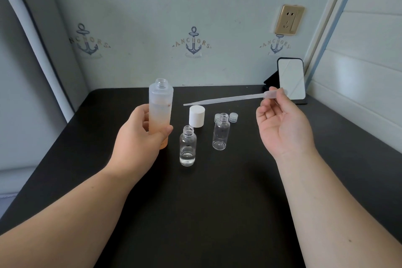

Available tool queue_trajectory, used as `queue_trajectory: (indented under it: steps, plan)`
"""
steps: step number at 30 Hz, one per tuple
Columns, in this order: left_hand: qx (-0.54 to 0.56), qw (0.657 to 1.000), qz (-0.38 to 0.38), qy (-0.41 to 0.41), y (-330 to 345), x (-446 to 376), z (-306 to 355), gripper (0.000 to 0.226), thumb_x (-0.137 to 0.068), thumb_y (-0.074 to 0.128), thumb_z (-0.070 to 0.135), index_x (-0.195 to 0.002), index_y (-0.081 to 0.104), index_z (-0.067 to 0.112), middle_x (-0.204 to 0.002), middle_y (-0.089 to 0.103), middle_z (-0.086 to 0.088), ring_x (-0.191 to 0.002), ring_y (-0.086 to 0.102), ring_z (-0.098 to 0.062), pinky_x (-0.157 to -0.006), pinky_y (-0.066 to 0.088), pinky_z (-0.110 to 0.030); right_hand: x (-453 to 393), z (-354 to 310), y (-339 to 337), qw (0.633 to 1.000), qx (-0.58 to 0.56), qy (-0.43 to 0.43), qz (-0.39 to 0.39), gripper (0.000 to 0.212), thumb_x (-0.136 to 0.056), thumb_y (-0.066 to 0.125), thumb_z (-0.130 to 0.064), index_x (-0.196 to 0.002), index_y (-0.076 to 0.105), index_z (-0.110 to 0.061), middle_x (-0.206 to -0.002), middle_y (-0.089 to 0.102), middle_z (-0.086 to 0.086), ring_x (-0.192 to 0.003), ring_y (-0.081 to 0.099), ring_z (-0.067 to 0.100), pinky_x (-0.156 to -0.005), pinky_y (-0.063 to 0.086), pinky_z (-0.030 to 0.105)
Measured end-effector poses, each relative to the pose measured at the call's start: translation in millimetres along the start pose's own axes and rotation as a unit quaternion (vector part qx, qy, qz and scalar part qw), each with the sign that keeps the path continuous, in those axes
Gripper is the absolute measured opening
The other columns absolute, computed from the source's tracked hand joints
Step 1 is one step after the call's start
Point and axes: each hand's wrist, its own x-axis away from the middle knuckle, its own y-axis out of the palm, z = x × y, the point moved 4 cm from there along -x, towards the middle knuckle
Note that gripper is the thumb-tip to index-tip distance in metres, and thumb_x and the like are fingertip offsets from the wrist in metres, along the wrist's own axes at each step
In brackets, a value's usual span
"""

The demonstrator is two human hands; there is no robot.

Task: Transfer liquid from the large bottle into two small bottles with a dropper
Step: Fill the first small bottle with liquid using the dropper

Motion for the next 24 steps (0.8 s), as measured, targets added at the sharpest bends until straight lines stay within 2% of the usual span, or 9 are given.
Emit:
queue_trajectory:
  steps: [2, 5, 8, 11, 13, 15, 17, 21, 24]
  plan:
    - [0.002, 1.0, -0.005, 0.008, -1, 1, 2, 0.041, -0.089, 0.075, 0.031, -0.109, 0.046, 0.051, -0.096, 0.06, 0.033, -0.089, 0.053, 0.025, -0.058, 0.043, -0.007, 1, -1, 1, 1.0, 0.002, -0.006, -0.007, 0.014, -0.095, 0.069, -0.016, -0.09, 0.077, -0.006, -0.085, 0.072, 0.002, -0.07, 0.066, 0.012, -0.067, 0.053, 0.022]
    - [-0.001, 1.0, -0.012, 0.013, -1, 2, 5, 0.043, -0.088, 0.076, 0.033, -0.106, 0.045, 0.057, -0.1, 0.053, 0.046, -0.091, 0.058, 0.016, -0.068, 0.044, -0.014, 3, -2, 3, 1.0, 0.0, -0.018, -0.015, 0.016, -0.094, 0.069, -0.017, -0.085, 0.076, -0.006, -0.092, 0.072, 0.001, -0.074, 0.068, 0.011, -0.071, 0.054, 0.022]
    - [-0.008, 1.0, -0.013, 0.016, -1, 3, 7, 0.045, -0.086, 0.076, 0.034, -0.101, 0.047, 0.066, -0.103, 0.057, 0.041, -0.093, 0.064, 0.001, -0.077, 0.05, -0.026, 4, -3, 4, 0.999, -0.004, -0.028, -0.015, 0.015, -0.095, 0.067, -0.018, -0.089, 0.075, -0.006, -0.09, 0.074, 0.0, -0.076, 0.069, 0.012, -0.071, 0.055, 0.022]
    - [-0.016, 0.999, -0.018, 0.021, 0, 4, 9, 0.044, -0.086, 0.075, 0.034, -0.104, 0.048, 0.065, -0.105, 0.059, 0.036, -0.094, 0.065, -0.005, -0.082, 0.054, -0.034, 4, -4, 5, 0.999, 0.005, -0.035, -0.02, 0.022, -0.096, 0.066, -0.019, -0.08, 0.077, -0.009, -0.089, 0.075, -0.002, -0.076, 0.07, 0.011, -0.072, 0.054, 0.021]
    - [-0.02, 0.999, -0.021, 0.026, 0, 4, 10, 0.045, -0.086, 0.074, 0.034, -0.104, 0.048, 0.065, -0.107, 0.057, 0.037, -0.096, 0.063, 0.0, -0.081, 0.052, -0.032, 4, -4, 5, 0.999, 0.011, -0.039, -0.024, 0.017, -0.096, 0.065, -0.019, -0.087, 0.074, -0.008, -0.089, 0.075, -0.003, -0.077, 0.069, 0.01, -0.072, 0.054, 0.021]
    - [-0.028, 0.999, -0.019, 0.036, -1, 5, 11, 0.047, -0.086, 0.075, 0.032, -0.109, 0.048, 0.062, -0.108, 0.055, 0.041, -0.1, 0.056, 0.009, -0.079, 0.046, -0.023, 4, -5, 5, 0.998, 0.02, -0.045, -0.029, 0.013, -0.097, 0.064, -0.019, -0.094, 0.069, -0.007, -0.088, 0.075, -0.003, -0.077, 0.069, 0.009, -0.073, 0.054, 0.021]
    - [-0.037, 0.998, -0.012, 0.046, -2, 5, 12, 0.049, -0.086, 0.075, 0.029, -0.113, 0.048, 0.059, -0.108, 0.055, 0.04, -0.102, 0.051, 0.015, -0.077, 0.04, -0.018, 3, -5, 4, 0.998, 0.03, -0.053, -0.027, 0.013, -0.098, 0.064, -0.019, -0.094, 0.069, -0.007, -0.088, 0.075, -0.003, -0.077, 0.069, 0.01, -0.073, 0.054, 0.021]
    - [-0.086, 0.994, 0.002, 0.062, -2, 3, 12, 0.042, -0.085, 0.075, 0.027, -0.112, 0.052, 0.051, -0.103, 0.06, 0.022, -0.099, 0.053, 0.005, -0.076, 0.039, -0.018, 4, -9, 3, 0.996, 0.046, -0.07, -0.02, 0.013, -0.097, 0.065, -0.017, -0.09, 0.073, -0.01, -0.086, 0.073, 0.0, -0.075, 0.067, 0.011, -0.072, 0.054, 0.022]
    - [-0.132, 0.988, 0.013, 0.084, -3, 3, 12, 0.042, -0.085, 0.076, 0.024, -0.12, 0.06, 0.04, -0.105, 0.059, 0.018, -0.094, 0.051, -0.002, -0.077, 0.036, -0.015, 4, -11, 1, 0.995, 0.054, -0.08, -0.01, 0.01, -0.097, 0.064, -0.015, -0.092, 0.072, -0.012, -0.083, 0.073, 0.0, -0.071, 0.066, 0.01, -0.071, 0.054, 0.022]
